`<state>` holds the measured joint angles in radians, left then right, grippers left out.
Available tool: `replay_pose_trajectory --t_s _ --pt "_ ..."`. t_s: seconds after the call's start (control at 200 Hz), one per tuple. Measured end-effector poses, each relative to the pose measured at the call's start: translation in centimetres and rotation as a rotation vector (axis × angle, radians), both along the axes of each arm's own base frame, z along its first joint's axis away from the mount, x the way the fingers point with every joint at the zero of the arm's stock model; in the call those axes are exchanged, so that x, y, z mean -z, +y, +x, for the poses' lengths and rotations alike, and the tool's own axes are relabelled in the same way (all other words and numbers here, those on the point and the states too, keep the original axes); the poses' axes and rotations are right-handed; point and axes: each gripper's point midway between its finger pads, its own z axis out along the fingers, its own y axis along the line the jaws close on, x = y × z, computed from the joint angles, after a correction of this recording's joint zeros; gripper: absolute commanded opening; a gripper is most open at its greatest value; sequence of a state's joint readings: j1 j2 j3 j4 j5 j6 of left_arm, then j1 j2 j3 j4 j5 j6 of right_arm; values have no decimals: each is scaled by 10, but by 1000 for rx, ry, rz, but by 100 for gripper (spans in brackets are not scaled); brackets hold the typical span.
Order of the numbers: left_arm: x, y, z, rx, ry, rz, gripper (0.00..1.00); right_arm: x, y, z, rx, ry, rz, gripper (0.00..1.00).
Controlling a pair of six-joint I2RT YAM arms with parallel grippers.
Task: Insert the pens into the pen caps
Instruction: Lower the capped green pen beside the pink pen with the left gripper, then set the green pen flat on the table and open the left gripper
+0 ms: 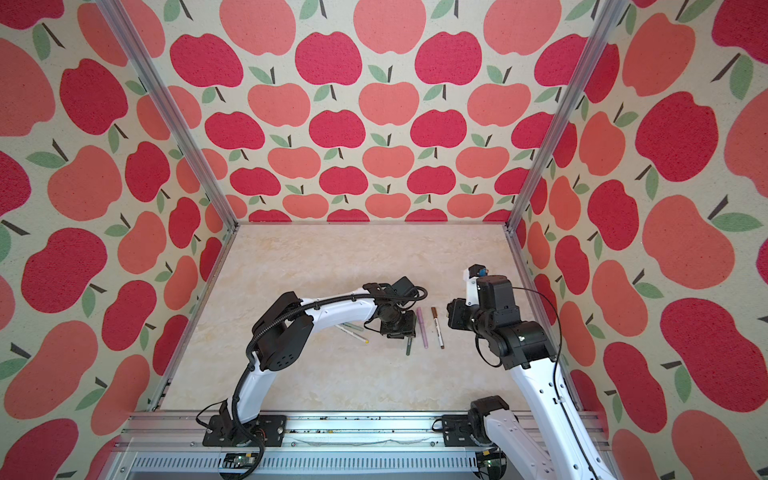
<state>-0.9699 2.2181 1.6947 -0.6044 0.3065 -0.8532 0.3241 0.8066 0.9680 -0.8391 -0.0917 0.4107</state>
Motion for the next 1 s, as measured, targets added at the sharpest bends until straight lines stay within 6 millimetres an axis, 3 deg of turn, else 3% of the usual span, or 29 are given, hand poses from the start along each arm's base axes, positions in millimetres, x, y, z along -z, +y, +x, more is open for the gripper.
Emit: replay_pose_trajectory --t_s 0.515,1.001 --pt "6 2 11 43 -73 106 22 -3 1 -4 -6 -17 23 13" --pt "8 5 16 -68 -20 82 14 -6 0 -9 -4 -41 32 13"
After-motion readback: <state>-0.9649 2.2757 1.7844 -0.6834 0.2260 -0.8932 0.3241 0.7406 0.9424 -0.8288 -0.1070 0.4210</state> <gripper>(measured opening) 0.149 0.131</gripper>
